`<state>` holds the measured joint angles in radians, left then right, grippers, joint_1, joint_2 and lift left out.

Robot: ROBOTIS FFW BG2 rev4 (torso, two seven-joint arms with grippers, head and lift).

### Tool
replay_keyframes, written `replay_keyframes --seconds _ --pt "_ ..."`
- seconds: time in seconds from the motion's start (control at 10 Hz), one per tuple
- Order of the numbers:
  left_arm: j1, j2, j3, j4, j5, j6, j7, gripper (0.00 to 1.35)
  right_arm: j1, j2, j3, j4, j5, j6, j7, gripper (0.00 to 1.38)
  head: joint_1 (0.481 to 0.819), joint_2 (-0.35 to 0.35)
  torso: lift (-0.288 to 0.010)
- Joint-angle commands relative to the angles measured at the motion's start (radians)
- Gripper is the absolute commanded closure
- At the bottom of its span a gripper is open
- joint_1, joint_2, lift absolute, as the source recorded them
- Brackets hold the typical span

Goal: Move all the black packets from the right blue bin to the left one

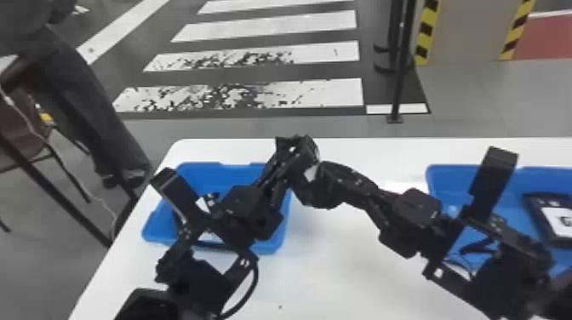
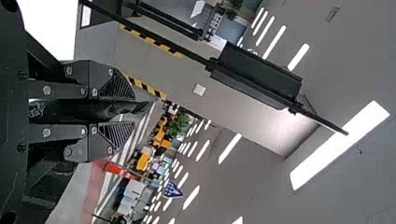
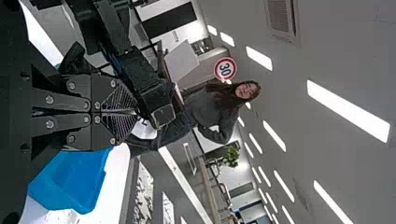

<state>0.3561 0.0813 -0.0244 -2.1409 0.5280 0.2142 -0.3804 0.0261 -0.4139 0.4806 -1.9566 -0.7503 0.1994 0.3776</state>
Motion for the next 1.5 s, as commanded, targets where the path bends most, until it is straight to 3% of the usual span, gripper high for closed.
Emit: replay_keyframes --seconds 0.0,0.1,0.3,0.4,0.5,0.6,0.7,0.9,1.0,1.1,1.2,1.3,1.4 --pt "-0.003 0.000 -0.003 -0.008 -0.022 -0.023 0.000 1.21 -0.014 0.010 0.000 0.031 -0.017 -0.020 0.000 1.12 0.695 0.191 -0.140" --pt "-0.005 0.000 -0.003 -0.008 -0.024 -0.040 0.000 1.21 -0.019 0.017 0.000 0.058 -0.039 -0.020 0.006 0.98 0.695 0.188 -0.140" --pt "-0.008 -0.003 0.030 -0.008 -0.049 -0.065 0.009 1.21 -0.016 0.020 0.000 0.095 -0.047 -0.064 0.050 0.03 0.695 0.189 -0.140" --pt "-0.013 -0.009 0.076 -0.003 -0.119 -0.082 0.034 1.21 -0.007 0.026 -0.002 0.115 -0.083 -0.074 0.060 0.02 0.695 0.198 -0.140" --pt "-0.030 -0.014 0.126 0.034 -0.237 -0.116 0.066 1.21 0.008 0.032 -0.012 0.129 -0.111 -0.087 0.064 0.14 0.695 0.208 -0.140" --pt "-0.069 -0.012 0.162 0.127 -0.287 -0.138 0.080 1.21 0.013 0.033 -0.024 0.129 -0.115 -0.087 0.066 0.17 0.694 0.243 -0.140" --pt "-0.101 -0.012 0.182 0.228 -0.295 -0.217 0.089 1.21 0.013 0.033 -0.026 0.129 -0.115 -0.089 0.066 0.16 0.693 0.274 -0.140" --pt "-0.140 -0.017 0.210 0.370 -0.410 -0.369 0.144 1.20 0.018 0.032 -0.038 0.139 -0.127 -0.089 0.066 0.16 0.695 0.316 -0.140" --pt "-0.157 -0.015 0.186 0.468 -0.388 -0.482 0.190 1.03 0.016 0.030 -0.038 0.144 -0.129 -0.089 0.067 0.16 0.695 0.332 -0.140" --pt "-0.145 -0.018 0.168 0.481 -0.323 -0.469 0.195 0.53 0.016 0.029 -0.040 0.144 -0.129 -0.089 0.067 0.16 0.695 0.337 -0.140" --pt "-0.133 -0.018 0.146 0.481 -0.293 -0.496 0.192 0.13 0.016 0.029 -0.048 0.149 -0.129 -0.089 0.067 0.16 0.695 0.336 -0.140" --pt "-0.121 -0.017 0.116 0.481 -0.243 -0.528 0.181 0.08 0.018 0.029 -0.058 0.154 -0.129 -0.087 0.067 0.16 0.695 0.327 -0.140" --pt "-0.106 -0.017 0.082 0.481 -0.159 -0.546 0.163 0.14 0.020 0.030 -0.068 0.154 -0.123 -0.077 0.067 0.16 0.695 0.309 -0.140"
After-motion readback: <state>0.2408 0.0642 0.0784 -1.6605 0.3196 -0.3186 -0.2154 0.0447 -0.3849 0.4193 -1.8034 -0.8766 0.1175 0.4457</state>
